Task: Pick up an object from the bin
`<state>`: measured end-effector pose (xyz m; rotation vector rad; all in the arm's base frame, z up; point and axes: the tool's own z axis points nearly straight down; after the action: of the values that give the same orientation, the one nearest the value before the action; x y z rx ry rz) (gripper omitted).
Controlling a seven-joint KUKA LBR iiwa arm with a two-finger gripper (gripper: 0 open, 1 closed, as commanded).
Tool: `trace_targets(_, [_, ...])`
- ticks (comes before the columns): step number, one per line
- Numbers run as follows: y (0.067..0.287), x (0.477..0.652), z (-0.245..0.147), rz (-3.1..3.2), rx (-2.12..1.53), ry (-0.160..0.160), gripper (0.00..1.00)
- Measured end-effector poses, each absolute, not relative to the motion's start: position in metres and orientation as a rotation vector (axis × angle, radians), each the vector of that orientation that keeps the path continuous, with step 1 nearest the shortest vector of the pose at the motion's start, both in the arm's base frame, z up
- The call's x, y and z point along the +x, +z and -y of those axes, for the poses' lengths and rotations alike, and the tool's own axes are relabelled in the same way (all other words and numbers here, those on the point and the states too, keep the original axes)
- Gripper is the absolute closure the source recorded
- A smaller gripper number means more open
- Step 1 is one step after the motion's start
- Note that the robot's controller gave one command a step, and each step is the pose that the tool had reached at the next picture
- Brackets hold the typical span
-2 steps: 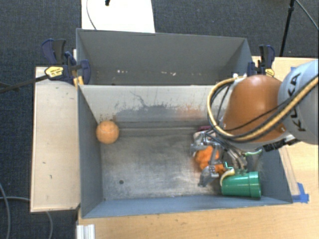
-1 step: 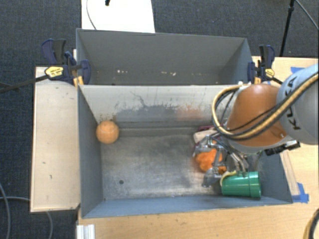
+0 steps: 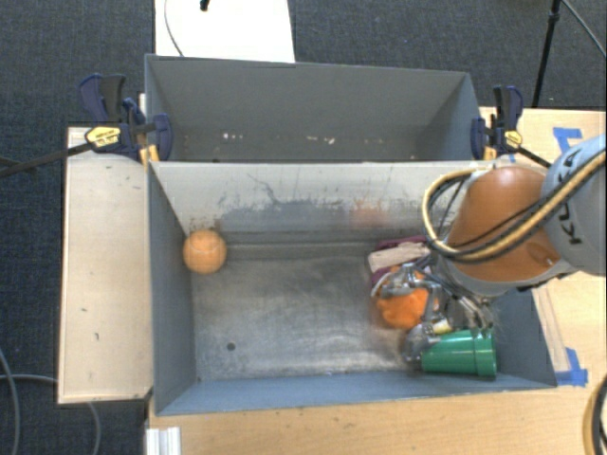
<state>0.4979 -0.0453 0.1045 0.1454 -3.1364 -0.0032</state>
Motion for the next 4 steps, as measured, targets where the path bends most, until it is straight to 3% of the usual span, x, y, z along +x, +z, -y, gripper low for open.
trace_targets(1, [0.102, 0.501, 0.068, 3.095, 0.571, -0.003, 0.0])
trace_targets(2, [0.072, 0.575, 0.081, 3.108, 0.164, -0.022, 1.0])
trace_targets(4, [0.072, 0.575, 0.081, 3.109, 0.159, -0.022, 1.0])
